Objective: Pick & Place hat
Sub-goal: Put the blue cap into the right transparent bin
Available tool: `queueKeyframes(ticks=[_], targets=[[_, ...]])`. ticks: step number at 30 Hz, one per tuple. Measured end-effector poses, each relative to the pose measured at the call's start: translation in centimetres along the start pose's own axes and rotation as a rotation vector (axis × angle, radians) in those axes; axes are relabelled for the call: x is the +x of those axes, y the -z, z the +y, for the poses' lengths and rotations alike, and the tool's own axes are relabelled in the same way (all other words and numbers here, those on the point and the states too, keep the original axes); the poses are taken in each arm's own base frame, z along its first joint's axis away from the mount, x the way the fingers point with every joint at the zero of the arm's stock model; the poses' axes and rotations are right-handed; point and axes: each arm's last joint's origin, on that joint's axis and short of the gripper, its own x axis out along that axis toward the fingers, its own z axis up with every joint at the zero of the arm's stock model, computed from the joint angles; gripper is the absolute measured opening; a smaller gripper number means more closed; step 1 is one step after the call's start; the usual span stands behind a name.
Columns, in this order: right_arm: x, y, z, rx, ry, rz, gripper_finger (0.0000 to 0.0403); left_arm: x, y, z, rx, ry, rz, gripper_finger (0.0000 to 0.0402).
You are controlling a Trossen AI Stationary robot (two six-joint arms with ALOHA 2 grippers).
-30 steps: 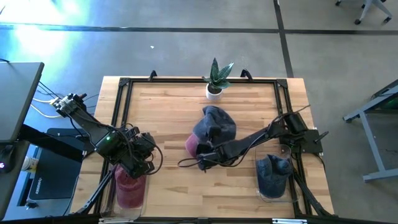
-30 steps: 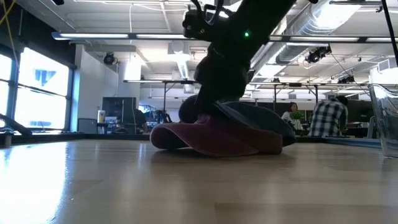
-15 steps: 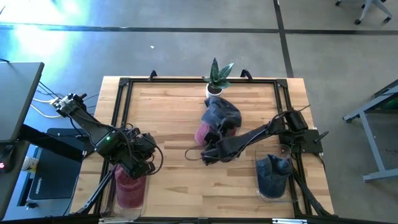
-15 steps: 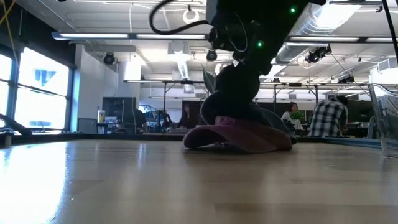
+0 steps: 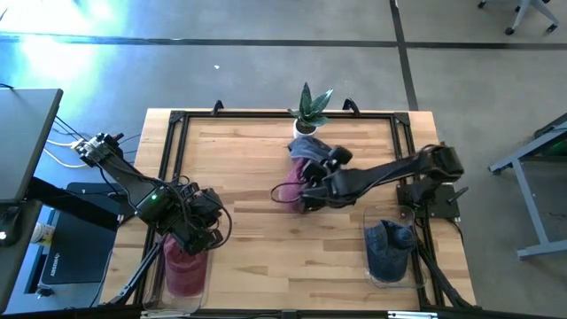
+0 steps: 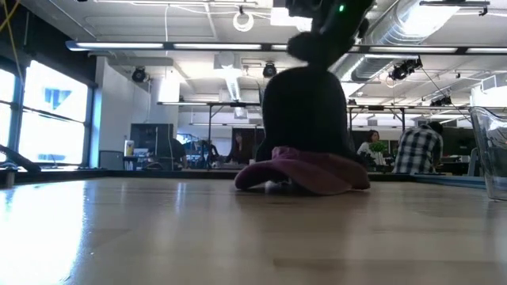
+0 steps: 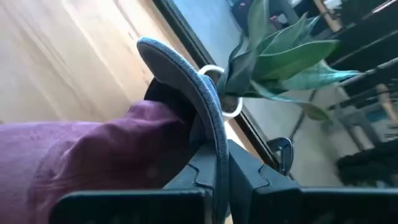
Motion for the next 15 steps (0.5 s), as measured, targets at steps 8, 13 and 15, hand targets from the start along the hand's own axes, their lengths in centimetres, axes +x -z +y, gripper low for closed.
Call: queueKeyframes(ticks=[8,13,15], targets=[[-3.4,-1.3,-6.2,0.022,-0.168,-0.052,0.0006,0.0,-0.3,-0.1,-0.036,-0.002,-0.062,0.0000],[-5.8,-1.9,-9.4,0.106,-0.106,-0.202,0.0006,0.0,-0.4,-0.4,-0.050,0.013,-0.091,0.0000],[-6.4,-2.1,-10.1,0.116,-0.066,-0.250,0.0006,0.0,-0.5,-0.5,-0.056,0.019,-0.102,0.0000]])
